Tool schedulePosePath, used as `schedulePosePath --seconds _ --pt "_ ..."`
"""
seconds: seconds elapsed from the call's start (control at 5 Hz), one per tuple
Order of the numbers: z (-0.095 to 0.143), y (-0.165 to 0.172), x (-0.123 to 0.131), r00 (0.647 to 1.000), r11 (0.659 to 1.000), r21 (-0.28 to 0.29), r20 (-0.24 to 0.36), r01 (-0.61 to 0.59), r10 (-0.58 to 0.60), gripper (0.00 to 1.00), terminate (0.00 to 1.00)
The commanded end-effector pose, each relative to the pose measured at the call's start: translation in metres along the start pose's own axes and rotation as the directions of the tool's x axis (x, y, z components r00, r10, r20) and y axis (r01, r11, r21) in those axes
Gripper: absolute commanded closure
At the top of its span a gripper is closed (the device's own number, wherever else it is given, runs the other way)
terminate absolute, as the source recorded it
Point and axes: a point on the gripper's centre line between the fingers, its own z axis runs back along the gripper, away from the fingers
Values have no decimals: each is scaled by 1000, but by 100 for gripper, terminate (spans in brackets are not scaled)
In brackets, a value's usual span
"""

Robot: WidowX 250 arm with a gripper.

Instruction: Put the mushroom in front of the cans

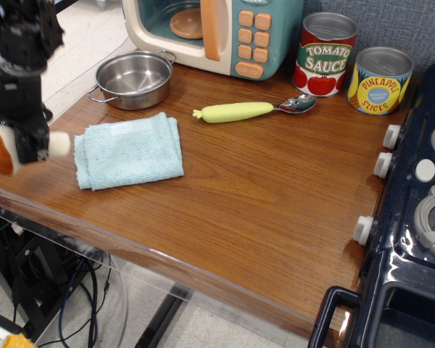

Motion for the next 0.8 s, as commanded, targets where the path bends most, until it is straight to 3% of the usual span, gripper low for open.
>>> schedulePosePath --seconds 0.0,0.4,0.6 --pt "84 23 -61 973 980 -110 -142 164 -179 100 0" --pt "130 80 -146 922 934 -172 -178 314 -343 100 0" --pt "132 100 -189 903 921 -145 -189 362 -385 100 0"
